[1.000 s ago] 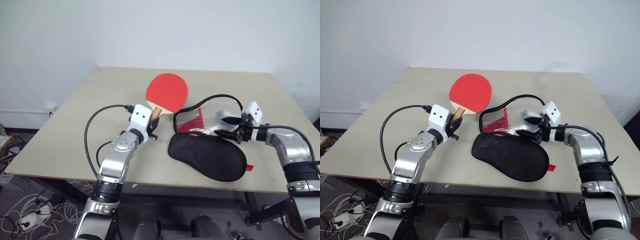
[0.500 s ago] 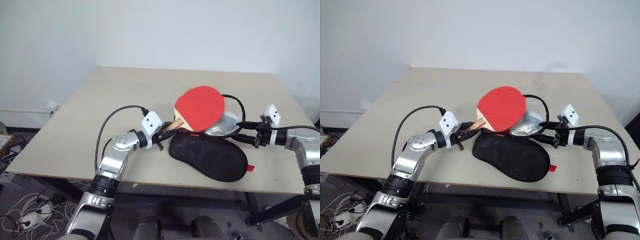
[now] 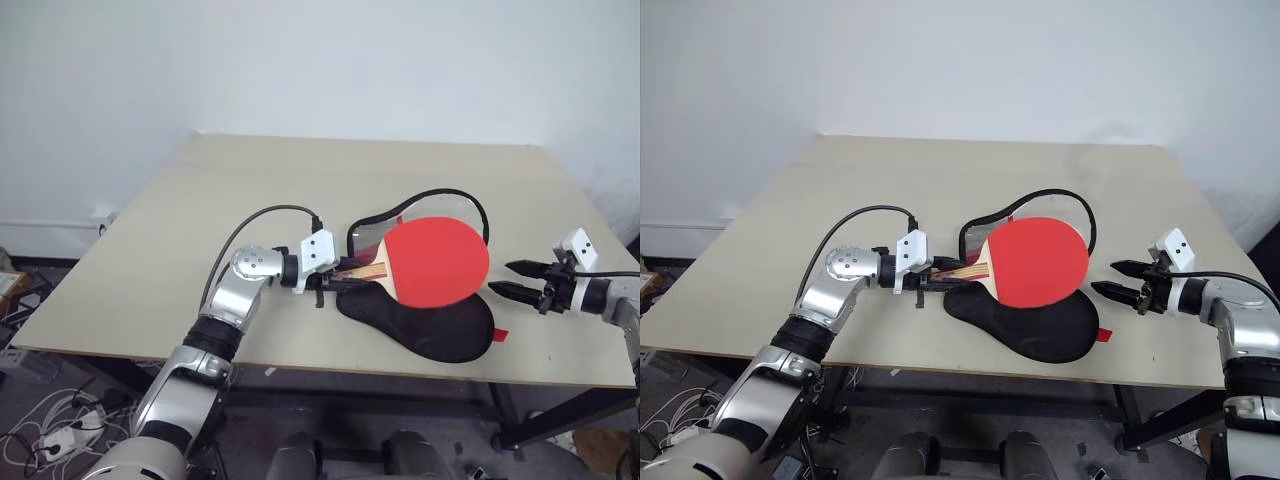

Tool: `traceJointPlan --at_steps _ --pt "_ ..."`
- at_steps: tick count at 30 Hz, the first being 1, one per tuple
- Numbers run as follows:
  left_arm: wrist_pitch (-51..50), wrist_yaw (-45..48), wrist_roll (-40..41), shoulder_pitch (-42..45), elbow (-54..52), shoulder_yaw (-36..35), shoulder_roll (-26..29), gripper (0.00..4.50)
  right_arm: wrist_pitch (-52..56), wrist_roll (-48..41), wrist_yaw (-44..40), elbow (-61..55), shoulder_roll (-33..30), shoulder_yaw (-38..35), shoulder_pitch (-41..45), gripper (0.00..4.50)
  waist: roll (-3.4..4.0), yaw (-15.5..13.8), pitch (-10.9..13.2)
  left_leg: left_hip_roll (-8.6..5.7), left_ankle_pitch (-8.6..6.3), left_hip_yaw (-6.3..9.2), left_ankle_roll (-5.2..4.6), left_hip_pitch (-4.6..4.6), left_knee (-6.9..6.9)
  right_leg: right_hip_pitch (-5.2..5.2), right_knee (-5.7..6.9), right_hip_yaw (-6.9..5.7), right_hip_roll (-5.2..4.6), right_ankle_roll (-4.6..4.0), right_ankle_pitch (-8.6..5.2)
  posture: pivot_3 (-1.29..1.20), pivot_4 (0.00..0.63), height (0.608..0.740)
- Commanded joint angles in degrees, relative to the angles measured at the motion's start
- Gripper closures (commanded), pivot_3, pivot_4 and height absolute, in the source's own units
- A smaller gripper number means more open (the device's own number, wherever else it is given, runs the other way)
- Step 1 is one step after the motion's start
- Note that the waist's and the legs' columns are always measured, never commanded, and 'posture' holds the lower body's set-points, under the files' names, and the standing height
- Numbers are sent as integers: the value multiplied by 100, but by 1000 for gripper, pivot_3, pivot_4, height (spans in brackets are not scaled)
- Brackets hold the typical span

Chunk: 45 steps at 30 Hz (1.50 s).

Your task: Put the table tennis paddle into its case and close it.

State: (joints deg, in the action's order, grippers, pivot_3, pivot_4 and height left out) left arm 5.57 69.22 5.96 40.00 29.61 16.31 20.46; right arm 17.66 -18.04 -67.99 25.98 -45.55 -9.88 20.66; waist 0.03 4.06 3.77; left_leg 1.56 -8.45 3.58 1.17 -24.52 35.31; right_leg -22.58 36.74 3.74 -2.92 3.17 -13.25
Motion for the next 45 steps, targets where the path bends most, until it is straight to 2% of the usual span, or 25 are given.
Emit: traceJointPlan --at_steps 1,11,19,30,45 --pt "435 445 -22 600 529 31 -140 3441 122 -265 160 -585 -82 -347 -200 657 -1 -4 0 0 0 1 0 0 -1 0 0 0 0 0 0 0 0 740" --pt "1403 1087 -466 1456 2165 221 -544 3441 460 -637 683 -1778 45 -759 -1173 657 -5 -8 2 0 0 0 -1 -2 0 -1 0 1 0 2 -1 0 0 740" --pt "1833 1114 -924 1954 3281 259 -845 3441 728 -926 1163 -2675 164 -1205 -1991 657 -12 -29 7 0 -1 4 -1 -3 5 3 0 0 0 2 -2 0 0 740" --pt "2013 1058 -1176 2099 3751 126 -963 3441 735 -975 1189 -2648 -119 -1653 -2474 657 -18 -34 11 -1 -5 3 -7 -7 22 6 0 1 -3 3 -2 0 0 740" --pt "2058 523 -1412 2296 4117 59 -1113 3441 769 -1008 1268 -2834 -67 -1613 -2590 657 -21 -37 12 -1 -7 3 -9 -7 29 9 0 1 -4 3 -2 0 0 740"
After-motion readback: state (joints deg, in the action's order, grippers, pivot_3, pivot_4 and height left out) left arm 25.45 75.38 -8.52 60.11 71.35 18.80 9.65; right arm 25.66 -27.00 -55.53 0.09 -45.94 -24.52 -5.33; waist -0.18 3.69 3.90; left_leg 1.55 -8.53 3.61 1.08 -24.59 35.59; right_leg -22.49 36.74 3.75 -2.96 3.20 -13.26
